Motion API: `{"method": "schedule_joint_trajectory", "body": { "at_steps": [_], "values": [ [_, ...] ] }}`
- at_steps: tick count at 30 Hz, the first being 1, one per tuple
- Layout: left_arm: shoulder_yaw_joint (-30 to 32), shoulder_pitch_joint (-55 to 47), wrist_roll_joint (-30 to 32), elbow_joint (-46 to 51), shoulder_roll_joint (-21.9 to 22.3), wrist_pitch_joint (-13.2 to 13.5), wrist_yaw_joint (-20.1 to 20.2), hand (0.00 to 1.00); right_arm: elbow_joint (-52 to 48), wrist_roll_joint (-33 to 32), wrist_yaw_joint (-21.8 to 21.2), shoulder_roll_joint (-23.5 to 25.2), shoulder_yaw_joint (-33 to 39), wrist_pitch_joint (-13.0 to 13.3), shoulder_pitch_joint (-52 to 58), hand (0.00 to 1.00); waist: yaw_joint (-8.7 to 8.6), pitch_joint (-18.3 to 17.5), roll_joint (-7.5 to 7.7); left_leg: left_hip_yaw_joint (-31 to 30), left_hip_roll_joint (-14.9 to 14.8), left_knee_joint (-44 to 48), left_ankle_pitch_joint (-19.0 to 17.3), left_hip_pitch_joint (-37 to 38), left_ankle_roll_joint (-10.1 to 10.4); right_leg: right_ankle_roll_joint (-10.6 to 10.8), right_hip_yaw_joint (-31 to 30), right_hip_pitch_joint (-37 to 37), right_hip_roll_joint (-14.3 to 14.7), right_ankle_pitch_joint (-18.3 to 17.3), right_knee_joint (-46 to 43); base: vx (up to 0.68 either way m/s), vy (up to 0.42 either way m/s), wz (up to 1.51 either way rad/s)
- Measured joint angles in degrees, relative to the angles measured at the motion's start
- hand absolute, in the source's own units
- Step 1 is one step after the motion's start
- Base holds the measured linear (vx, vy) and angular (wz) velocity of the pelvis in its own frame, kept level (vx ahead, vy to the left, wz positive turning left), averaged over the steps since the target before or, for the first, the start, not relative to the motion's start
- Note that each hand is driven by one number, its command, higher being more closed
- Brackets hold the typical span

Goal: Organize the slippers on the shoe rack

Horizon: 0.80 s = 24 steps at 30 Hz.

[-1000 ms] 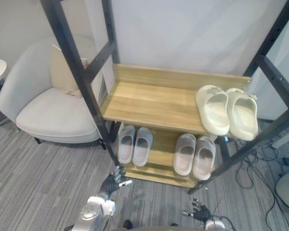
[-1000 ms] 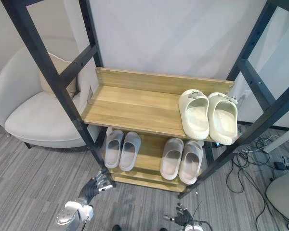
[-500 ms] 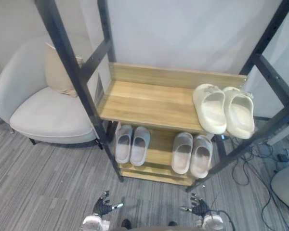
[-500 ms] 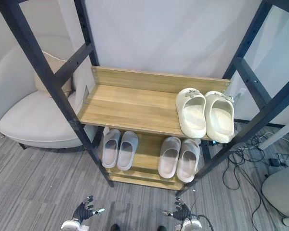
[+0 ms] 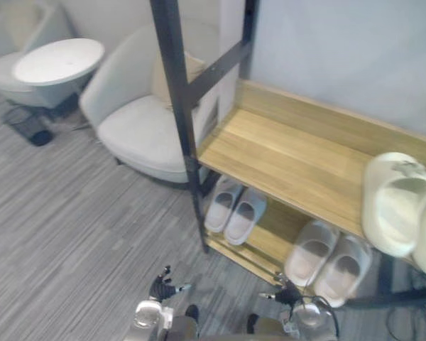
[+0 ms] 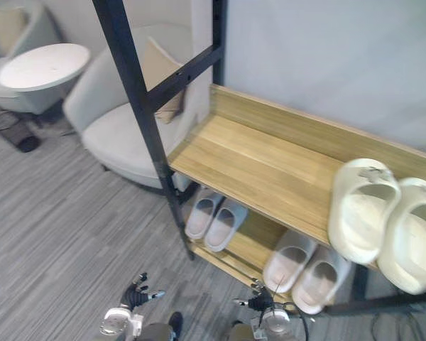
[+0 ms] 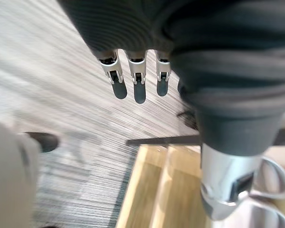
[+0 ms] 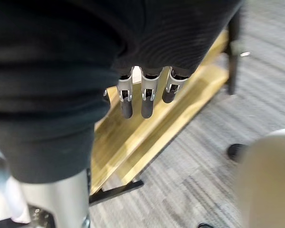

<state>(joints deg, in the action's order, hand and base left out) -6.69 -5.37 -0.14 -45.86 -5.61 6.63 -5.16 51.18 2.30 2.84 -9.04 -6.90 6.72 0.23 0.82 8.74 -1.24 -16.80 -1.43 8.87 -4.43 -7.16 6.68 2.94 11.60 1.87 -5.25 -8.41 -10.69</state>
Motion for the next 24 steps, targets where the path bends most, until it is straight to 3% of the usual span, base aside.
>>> {"method": "schedule_joint_trajectory", "body": {
  "at_steps": [3,6,8,10,11,12,13,14,15,16,17,20,24],
  "values": [
    [-0.1,0.2,-0.2,-1.3,-0.1,0.0,-0.1,0.0,-0.3,0.0,0.6,0.9,0.0,0.5,-0.3,0.0,0.98,0.2,0.81,-2.2,-1.0,-2.1,1.8,-0.5,1.2,-0.8,3.7,-2.1,1.6,0.6,3.0,0.01,-0.125,0.61],
    [-2.0,1.6,-0.4,-3.1,-0.1,-0.1,-0.1,0.0,-0.2,0.0,0.9,1.4,0.7,0.5,-0.5,0.0,1.27,1.0,1.42,-1.8,-1.0,-3.0,4.7,-2.7,0.9,-1.0,7.4,-2.0,1.4,0.7,3.3,-0.01,-0.067,0.72],
    [-2.3,2.1,-0.5,-3.1,0.0,0.0,-0.1,0.0,-0.2,0.0,1.5,2.2,2.2,0.5,-0.8,0.0,1.14,1.0,1.49,9.5,-1.4,-4.0,6.8,-3.6,-3.4,-1.7,10.5,-1.8,-0.2,1.2,3.4,-0.05,0.043,0.74],
    [-2.3,3.5,-0.4,-3.2,0.1,-0.3,-0.2,0.0,-0.5,0.0,1.9,2.3,2.3,0.5,-0.6,0.0,0.34,1.4,1.08,26.5,-4.6,7.7,0.9,-7.1,-7.8,-1.6,13.8,-1.9,-1.4,1.0,2.6,-0.02,0.106,0.76],
    [-2.2,3.4,-0.4,-3.1,0.3,-0.3,-0.2,0.0,-0.9,0.0,1.9,2.1,2.4,0.5,-0.6,0.0,0.22,1.4,0.51,33.4,-6.8,13.3,-1.1,-8.4,-8.6,-0.8,15.1,-2.0,-1.8,0.3,1.3,-0.02,0.103,0.78],
    [-2.2,3.4,-0.2,-2.9,0.3,-0.3,-0.2,0.0,-1.0,-0.1,1.9,1.7,2.4,0.5,-0.4,0.0,0.03,1.5,-0.06,36.9,-7.0,14.9,-1.3,-9.3,-8.9,0.0,15.7,-1.9,-1.6,-1.0,-0.4,-0.03,0.106,1.09],
    [-2.9,3.6,0.0,-2.0,0.2,-0.3,-0.2,0.0,-1.0,-0.1,1.9,1.8,2.5,0.4,-0.1,0.0,-0.7,1.6,-0.29,35.7,-4.8,12.5,-0.5,-9.6,-9.2,-0.8,14.9,-1.1,-1.4,-3.2,-0.6,-0.12,0.115,1.59],
    [-3.7,4.7,0.0,-1.7,-0.3,-0.2,-0.2,0.0,-0.9,-0.1,1.9,2.0,3.5,0.5,0.9,0.0,-2.29,0.8,0.97,34.4,-1.9,4.5,0.5,-7.5,-9.9,-2.6,15.4,-1.2,-2.4,-1.8,2.4,-0.14,0.121,1.71],
    [-3.8,5.5,0.1,-2.0,-0.5,-0.2,-0.1,0.0,-0.5,-0.1,1.9,2.7,4.5,0.5,0.9,0.0,-2.11,1.1,1.85,39.2,-2.7,7.9,-2.5,-7.9,-11.3,-1.6,18.3,-1.8,-3.9,-0.2,3.8,-0.11,0.102,1.4],
    [-3.8,5.3,0.1,-2.2,-0.3,-0.5,-0.2,0.0,-1.3,-0.1,1.9,2.7,4.6,0.4,0.9,0.0,-1.53,1.3,1.29,44.3,-6.3,14.8,-5.3,-6.8,-10.5,0.0,19.8,-3.0,-4.1,0.8,3.4,0.04,0.133,1.0],
    [-3.9,5.3,0.1,-2.5,0.1,-0.7,-0.1,0.0,-2.1,-0.1,1.9,2.1,4.7,0.5,1.1,0.0,-1.89,1.8,-0.23,43.1,-6.1,11.8,-7.5,-4.5,-8.1,1.3,20.8,-3.7,-3.4,0.9,2.9,0.05,0.14,0.8],
    [-4.1,5.7,0.6,-3.2,-0.8,-0.8,-0.1,0.0,-2.5,-0.1,1.8,4.0,5.4,0.3,0.9,0.0,-2.03,2.0,1.6,40.3,-0.6,5.0,-3.9,-2.2,-9.6,1.3,19.8,-4.1,-6.1,1.7,3.4,0.01,0.181,0.71],
    [-3.8,4.0,1.1,-3.2,-2.7,-0.8,-0.2,0.0,-2.3,0.0,1.6,4.9,4.3,0.3,-0.5,0.0,-1.6,1.9,1.95,40.0,0.8,3.9,-3.7,-1.1,-9.8,2.4,16.4,-4.8,-7.0,2.8,2.8,0.02,0.132,0.12]
  ]
}}
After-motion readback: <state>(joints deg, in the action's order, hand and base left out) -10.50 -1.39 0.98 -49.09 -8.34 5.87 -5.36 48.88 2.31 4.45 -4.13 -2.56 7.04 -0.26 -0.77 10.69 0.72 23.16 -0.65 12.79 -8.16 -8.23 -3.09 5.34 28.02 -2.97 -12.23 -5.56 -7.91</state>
